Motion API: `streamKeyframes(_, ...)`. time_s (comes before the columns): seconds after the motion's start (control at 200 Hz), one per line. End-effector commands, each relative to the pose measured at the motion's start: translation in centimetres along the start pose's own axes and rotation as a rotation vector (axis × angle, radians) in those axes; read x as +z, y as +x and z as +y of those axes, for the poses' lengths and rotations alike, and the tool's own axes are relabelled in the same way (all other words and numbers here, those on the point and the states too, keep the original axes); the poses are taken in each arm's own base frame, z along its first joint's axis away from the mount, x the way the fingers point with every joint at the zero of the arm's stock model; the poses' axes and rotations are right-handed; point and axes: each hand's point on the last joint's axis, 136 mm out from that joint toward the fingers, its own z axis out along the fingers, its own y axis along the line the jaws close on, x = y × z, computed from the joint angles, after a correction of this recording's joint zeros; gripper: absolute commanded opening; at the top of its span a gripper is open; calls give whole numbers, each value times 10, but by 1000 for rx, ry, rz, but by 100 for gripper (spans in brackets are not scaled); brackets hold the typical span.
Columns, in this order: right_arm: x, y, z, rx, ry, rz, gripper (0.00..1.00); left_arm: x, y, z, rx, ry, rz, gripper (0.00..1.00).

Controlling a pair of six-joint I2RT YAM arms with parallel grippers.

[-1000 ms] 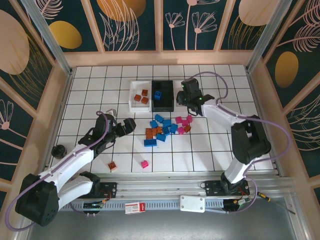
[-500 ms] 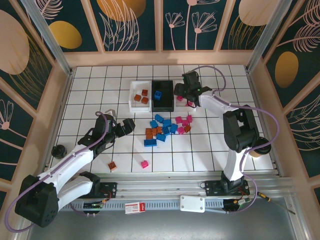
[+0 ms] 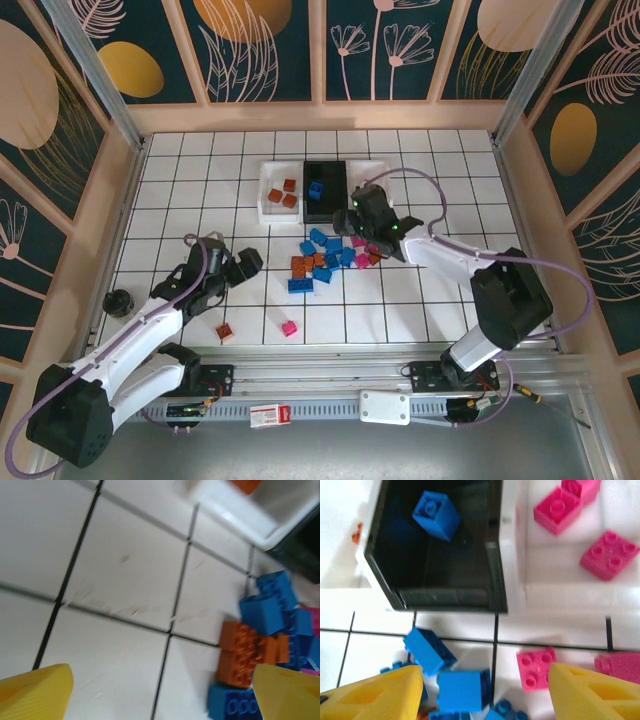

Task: Sort the legos into containers by color
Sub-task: Pick up the lego from the bottom-left of the table.

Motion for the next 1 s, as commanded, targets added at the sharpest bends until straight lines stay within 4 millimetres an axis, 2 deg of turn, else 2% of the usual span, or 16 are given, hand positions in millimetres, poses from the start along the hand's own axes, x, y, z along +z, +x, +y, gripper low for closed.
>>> streamKeyframes(0.0, -10, 0, 4, 52, -50, -47, 68, -5, 32, 37, -79, -138, 93, 90)
streamKeyframes(0.125, -16, 6, 8, 63, -96, -48, 68, -16, 43, 51, -67, -248, 125, 88)
streamKeyframes(0.335, -24, 13, 10, 77, -150, -67, 68, -49, 39, 69, -25, -457, 138, 86)
streamKeyframes(0.375, -24, 14, 8, 74, -147, -71, 68, -57, 42, 77, -39, -507, 151, 86)
streamKeyframes(0.511, -28, 15, 4, 70, -146, -83, 68, -67, 54, 88, -65, -571, 209, 82)
streamKeyframes(0.671, -32, 11, 0, 73, -151, -102, 68, -68, 82, 99, -46, -633, 350, 81)
streamKeyframes(0.856, -36, 8, -9, 95, -159, -113, 69, -54, 91, 88, -45, -582, 389, 71)
streamKeyframes(0.926, -38, 8, -11, 97, -154, -116, 69, -49, 101, 93, -33, -590, 421, 65)
streamKeyframes(0.991, -39, 7, -13, 98, -152, -118, 69, -49, 114, 104, -25, -622, 464, 64)
